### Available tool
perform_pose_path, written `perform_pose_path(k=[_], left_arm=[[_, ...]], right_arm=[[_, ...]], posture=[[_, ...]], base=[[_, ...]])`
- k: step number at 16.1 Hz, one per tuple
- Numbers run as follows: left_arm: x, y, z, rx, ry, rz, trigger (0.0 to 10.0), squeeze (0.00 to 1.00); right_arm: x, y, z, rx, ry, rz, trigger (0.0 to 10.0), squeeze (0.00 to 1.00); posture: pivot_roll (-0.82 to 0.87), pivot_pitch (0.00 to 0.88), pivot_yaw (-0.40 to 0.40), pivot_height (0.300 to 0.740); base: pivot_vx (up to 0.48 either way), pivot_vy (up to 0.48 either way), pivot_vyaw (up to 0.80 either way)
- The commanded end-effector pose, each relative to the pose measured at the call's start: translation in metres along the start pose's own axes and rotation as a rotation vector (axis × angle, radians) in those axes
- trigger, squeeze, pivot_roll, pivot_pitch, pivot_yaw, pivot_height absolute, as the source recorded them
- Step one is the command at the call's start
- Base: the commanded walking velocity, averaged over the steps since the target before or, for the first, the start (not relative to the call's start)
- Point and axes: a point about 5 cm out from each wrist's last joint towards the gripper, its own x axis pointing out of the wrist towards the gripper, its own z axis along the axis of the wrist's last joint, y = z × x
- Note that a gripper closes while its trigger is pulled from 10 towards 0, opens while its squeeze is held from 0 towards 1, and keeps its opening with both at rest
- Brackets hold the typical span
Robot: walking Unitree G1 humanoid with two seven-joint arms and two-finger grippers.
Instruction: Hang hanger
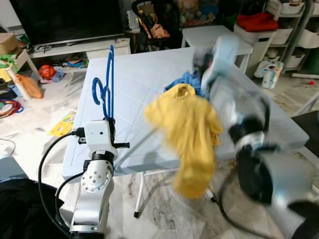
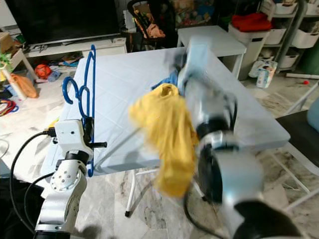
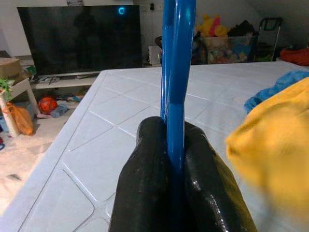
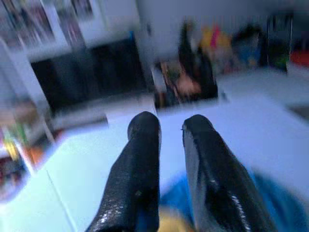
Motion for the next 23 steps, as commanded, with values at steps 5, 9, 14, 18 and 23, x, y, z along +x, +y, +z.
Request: perform_pose_path(k=[5,9,14,18,23], left_arm=[[-0.002,0.004,-0.007,0.008,0.032,0.029,10.0,0.0],[-0.004,0.006,-0.009,0.015,0.04,0.032,10.0,0.0],[-0.002,0.003,-0.008,0.014,0.039,0.017,10.0,0.0],[-0.003,0.003,-0.008,0.014,0.041,0.01,10.0,0.0],[-0.005,0.006,-0.009,0.019,0.047,0.015,10.0,0.0]], right_arm=[[0.007,0.015,0.052,0.004,-0.232,0.026,0.0,0.0],[-0.011,0.001,-0.026,-0.11,0.005,0.237,10.0,1.0],[-0.037,-0.018,-0.056,-0.087,0.157,0.528,10.0,1.0],[-0.067,-0.042,-0.068,-0.169,0.329,0.804,10.0,1.0],[-0.092,-0.063,-0.076,-0.334,0.524,0.936,10.0,1.0]], posture=[[-0.06,0.0,0.018,0.74],[-0.06,0.0,0.024,0.74],[-0.08,0.0,0.034,0.74],[-0.08,0.0,0.04,0.74],[-0.08,0.0,0.04,0.74]], base=[[0.0,0.0,0.0],[0.0,0.0,0.0],[0.0,0.0,0.0],[0.0,0.0,0.0],[0.0,0.0,0.0]])
